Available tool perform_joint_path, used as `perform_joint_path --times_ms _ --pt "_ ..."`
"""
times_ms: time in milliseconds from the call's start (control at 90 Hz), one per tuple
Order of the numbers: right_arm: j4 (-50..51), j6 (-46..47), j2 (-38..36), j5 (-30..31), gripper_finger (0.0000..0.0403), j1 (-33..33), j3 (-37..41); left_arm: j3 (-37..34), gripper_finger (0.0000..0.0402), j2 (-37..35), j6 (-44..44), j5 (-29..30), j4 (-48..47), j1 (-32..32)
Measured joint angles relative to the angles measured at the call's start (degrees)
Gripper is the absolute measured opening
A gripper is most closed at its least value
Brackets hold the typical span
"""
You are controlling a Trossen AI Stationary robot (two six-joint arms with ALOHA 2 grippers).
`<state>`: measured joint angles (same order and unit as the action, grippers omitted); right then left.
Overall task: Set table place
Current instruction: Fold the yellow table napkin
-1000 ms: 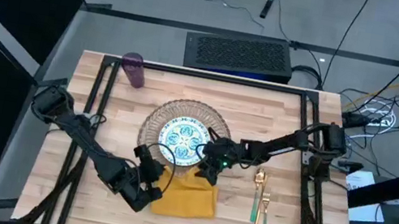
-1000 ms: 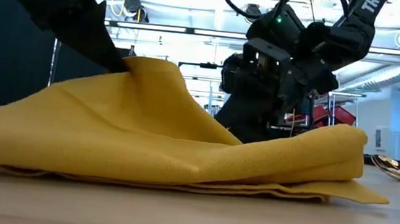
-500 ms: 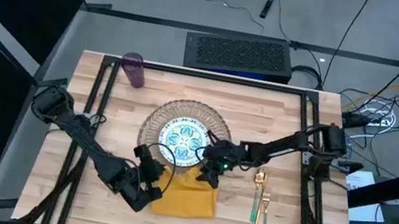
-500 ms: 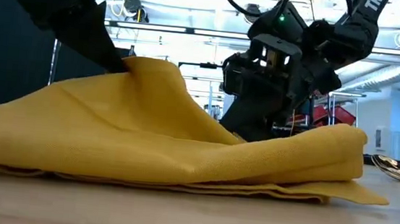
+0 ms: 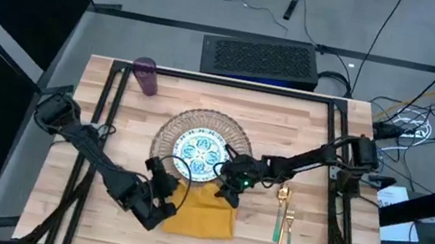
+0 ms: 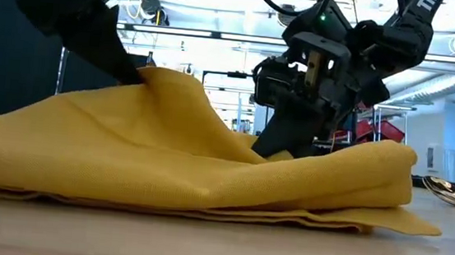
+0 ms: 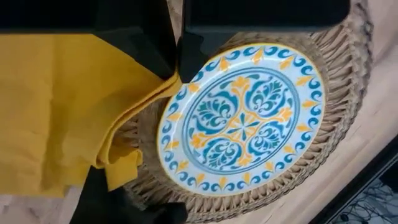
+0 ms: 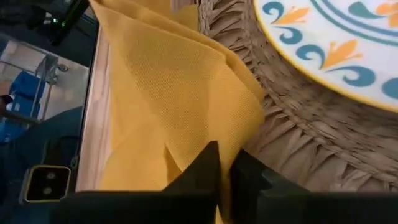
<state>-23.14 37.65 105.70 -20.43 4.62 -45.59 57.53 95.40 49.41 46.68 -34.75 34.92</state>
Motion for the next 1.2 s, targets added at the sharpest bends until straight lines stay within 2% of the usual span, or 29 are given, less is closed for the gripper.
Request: perform_joint_path --times_ms 178,311,444,711,989,1200 --pt "7.96 -0.29 -5.95 5.27 0.0000 0.00 -0.01 -4.66 0.0000 0.21 2.86 -0.81 0.39 -1.40" --pt "14.11 -0.14 -9.68 5.96 0.0000 0.52 -0.10 -5.85 0.0000 0.21 3.52 -1.14 0.55 -1.64" --pt "18.16 2.22 -10.04 6.00 0.0000 2.62 -0.10 -5.42 0.0000 0.19 -0.62 -0.75 3.98 -2.18" --pt "20.01 6.25 -11.57 12.23 0.0000 7.14 -0.08 -3.14 0.0000 0.11 -6.50 -0.53 6.39 -2.95" --pt "20.11 10.18 -16.32 14.68 0.0000 10.76 -0.08 -2.77 0.0000 0.11 -4.74 -2.14 6.39 -1.21" --pt "22.64 13.34 -16.51 16.72 0.0000 13.54 -0.48 -2.70 0.0000 0.08 -3.24 -2.52 6.67 2.07"
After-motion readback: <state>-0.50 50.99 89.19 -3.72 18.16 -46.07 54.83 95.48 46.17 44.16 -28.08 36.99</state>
